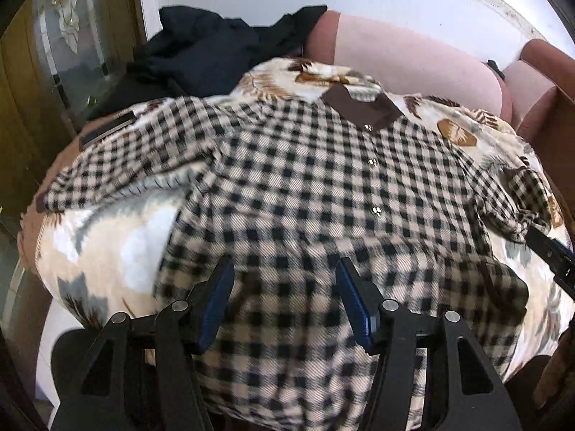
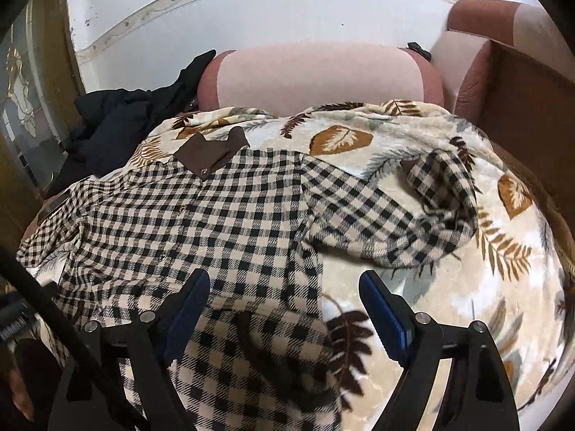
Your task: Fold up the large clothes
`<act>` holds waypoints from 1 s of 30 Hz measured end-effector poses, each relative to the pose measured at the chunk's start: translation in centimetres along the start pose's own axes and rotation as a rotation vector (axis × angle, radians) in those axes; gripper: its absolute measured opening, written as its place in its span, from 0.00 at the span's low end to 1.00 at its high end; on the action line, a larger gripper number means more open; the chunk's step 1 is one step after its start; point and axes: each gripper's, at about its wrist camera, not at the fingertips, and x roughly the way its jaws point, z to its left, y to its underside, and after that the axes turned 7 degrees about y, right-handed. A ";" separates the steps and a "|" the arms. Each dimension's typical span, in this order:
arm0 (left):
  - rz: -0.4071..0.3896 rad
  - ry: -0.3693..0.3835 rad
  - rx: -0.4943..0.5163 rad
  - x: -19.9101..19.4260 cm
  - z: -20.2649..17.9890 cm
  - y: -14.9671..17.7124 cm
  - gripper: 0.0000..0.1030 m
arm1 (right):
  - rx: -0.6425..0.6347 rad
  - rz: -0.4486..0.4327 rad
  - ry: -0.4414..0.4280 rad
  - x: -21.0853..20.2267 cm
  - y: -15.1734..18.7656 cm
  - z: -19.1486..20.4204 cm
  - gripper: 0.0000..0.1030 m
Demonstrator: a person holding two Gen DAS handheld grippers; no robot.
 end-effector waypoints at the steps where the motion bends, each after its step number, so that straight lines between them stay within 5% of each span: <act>1: 0.011 0.004 -0.006 0.1 0.0 0.3 0.56 | 0.018 0.013 -0.010 0.0 0.4 0.1 0.87; 12: 0.063 -0.003 -0.008 0.2 -1.0 0.7 0.56 | -0.048 0.150 -0.023 1.5 4.0 2.2 0.87; 30: 0.064 0.110 0.058 0.2 -1.0 0.7 0.56 | -0.032 0.146 0.108 1.0 4.1 3.5 0.86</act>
